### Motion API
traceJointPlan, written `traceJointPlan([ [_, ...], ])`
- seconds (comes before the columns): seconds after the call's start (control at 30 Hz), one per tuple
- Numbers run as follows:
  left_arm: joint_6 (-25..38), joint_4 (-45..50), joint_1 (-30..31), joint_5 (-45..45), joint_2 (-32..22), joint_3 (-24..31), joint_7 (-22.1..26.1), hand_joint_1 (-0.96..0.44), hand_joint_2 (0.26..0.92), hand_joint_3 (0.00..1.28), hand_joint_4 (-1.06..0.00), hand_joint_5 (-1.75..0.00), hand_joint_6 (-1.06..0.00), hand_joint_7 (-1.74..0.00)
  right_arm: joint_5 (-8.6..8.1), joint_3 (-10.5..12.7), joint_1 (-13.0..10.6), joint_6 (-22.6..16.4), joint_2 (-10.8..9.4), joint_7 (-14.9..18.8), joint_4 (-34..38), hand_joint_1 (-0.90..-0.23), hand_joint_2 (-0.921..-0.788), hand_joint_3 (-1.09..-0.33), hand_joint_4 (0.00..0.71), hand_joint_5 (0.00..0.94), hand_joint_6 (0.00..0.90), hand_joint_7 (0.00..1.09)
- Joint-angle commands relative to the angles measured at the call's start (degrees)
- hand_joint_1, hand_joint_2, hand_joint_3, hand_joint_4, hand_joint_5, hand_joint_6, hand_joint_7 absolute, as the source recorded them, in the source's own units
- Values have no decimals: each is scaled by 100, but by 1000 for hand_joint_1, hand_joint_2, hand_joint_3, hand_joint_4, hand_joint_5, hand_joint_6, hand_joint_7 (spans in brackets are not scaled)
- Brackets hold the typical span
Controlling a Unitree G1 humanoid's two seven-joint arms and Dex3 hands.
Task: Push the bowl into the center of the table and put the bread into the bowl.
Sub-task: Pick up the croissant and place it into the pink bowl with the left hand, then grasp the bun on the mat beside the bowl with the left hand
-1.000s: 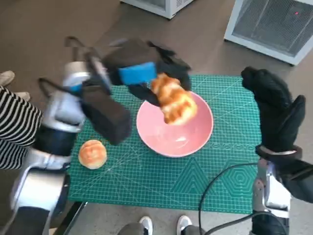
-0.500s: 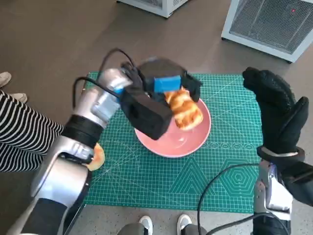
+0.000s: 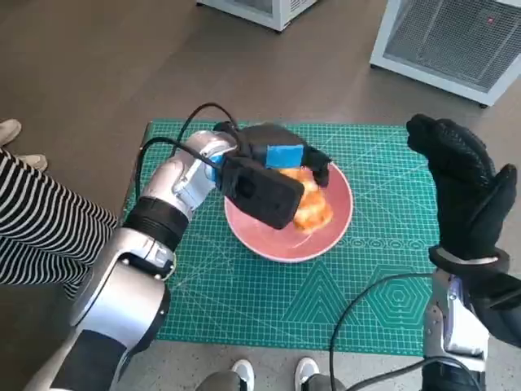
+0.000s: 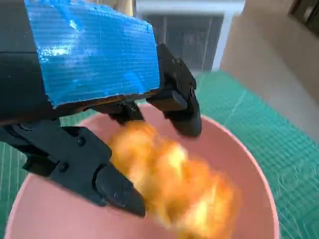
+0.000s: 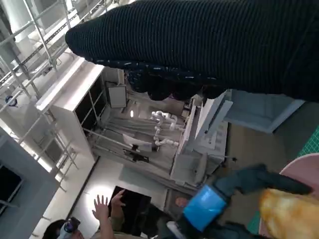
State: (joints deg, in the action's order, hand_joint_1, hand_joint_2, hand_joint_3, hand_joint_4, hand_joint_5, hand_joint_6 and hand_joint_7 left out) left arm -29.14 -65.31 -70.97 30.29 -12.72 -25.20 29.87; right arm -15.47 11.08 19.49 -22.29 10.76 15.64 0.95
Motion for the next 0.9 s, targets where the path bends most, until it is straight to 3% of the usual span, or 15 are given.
traceJointPlan([
  [0.03, 66, 351, 77, -266, -214, 176, 317, -50, 770, 3, -178, -12, -329, -76, 57, -7, -99, 133, -5, -79, -24, -704, -921, -720, 135, 0, 38, 501],
  [0.27, 160, 1079, 310, -774, -751, 568, 883, -164, 754, 2, -105, -1, -266, -19, 90, -42, -107, 150, -28, -136, -84, -700, -921, -721, 135, 0, 37, 502],
  [0.6, 750, 2978, 976, -1667, -1936, 1387, 1766, -151, 759, 4, -70, 0, -219, -1, 112, -85, -122, 81, -58, -159, -85, -692, -921, -724, 135, 0, 37, 504],
  [0.9, 1047, 4447, 1955, -2161, -3001, 2053, 2047, -276, 768, 8, -63, -1, -200, -1, 104, -110, -131, 21, -69, -142, -45, -695, -921, -726, 132, 0, 36, 504],
])
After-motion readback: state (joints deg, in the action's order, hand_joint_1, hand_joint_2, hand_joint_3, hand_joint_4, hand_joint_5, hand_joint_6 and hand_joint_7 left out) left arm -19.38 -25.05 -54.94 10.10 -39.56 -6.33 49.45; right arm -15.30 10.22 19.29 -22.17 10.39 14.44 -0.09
